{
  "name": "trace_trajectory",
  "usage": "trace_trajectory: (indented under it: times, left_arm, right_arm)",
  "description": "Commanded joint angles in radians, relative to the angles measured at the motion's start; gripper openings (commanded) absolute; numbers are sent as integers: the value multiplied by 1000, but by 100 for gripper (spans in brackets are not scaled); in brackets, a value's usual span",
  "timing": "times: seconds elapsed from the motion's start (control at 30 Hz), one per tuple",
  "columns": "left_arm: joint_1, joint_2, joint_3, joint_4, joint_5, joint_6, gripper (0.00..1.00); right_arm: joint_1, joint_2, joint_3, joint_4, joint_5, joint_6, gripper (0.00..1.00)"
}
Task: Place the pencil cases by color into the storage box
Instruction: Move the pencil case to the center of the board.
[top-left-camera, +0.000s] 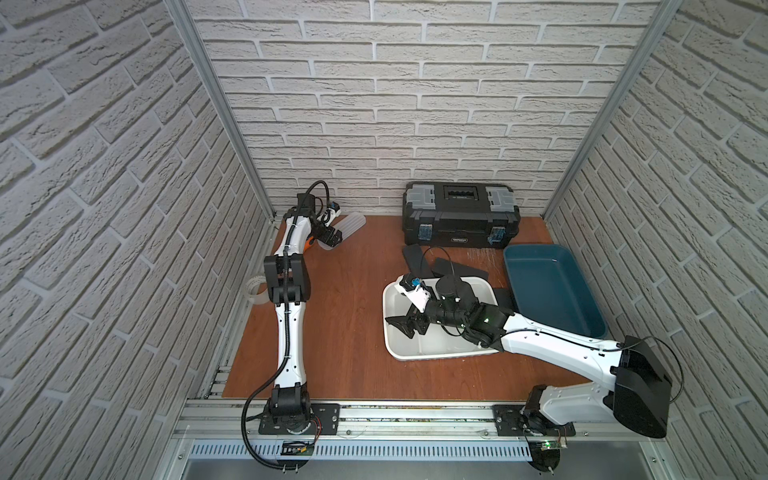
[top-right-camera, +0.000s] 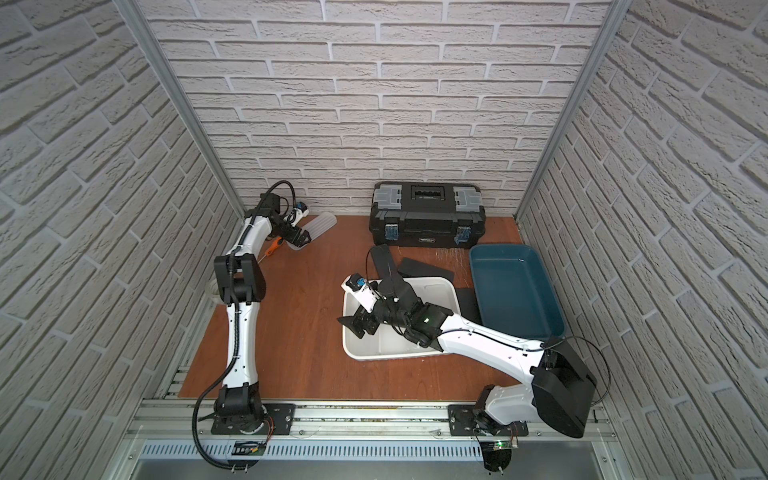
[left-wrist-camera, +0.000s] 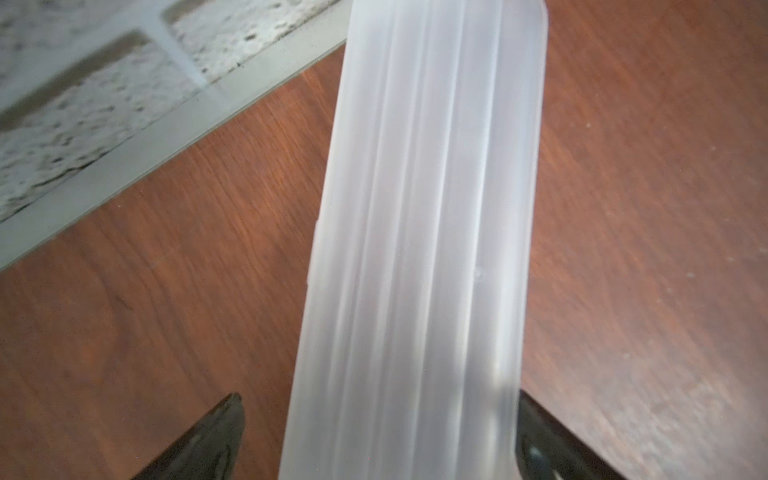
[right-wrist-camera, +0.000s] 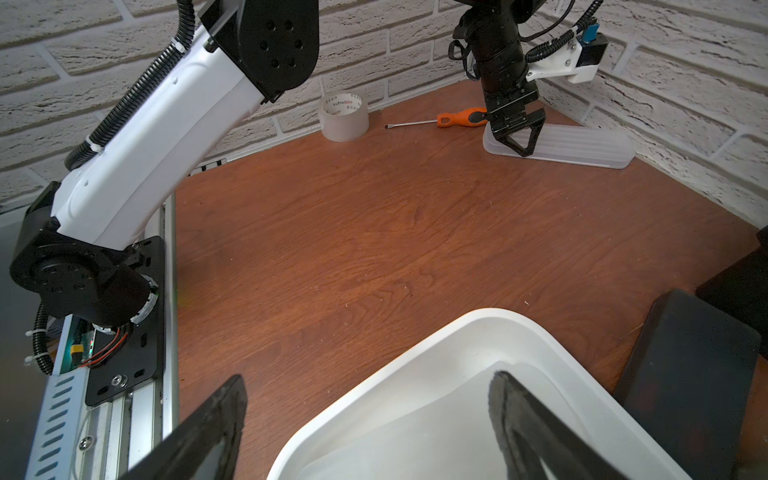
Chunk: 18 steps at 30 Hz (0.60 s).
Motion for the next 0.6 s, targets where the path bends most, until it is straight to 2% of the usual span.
trace_trajectory:
  times: [0.0, 0.17, 0.3, 0.47, 0.57]
  left_arm:
    - [-16, 30, 10, -30, -29, 23, 98]
    - [-29, 34, 12, -24, -64, 15, 95]
    - [-43, 30, 5, -37, -68, -8, 81]
    - [-92, -4, -58, -24, -130, -11, 77]
    - [-122, -8, -21, -55, -167, -35, 77]
  right_arm:
    - [9, 5, 18, 24, -12, -8, 91]
    - [9, -5, 11, 19, -7, -6, 91]
    - [8, -28, -4, 18, 14, -1, 91]
    - [9, -83, -34, 17, 50, 13, 90]
    - [9, -130, -55, 7, 75, 22, 90]
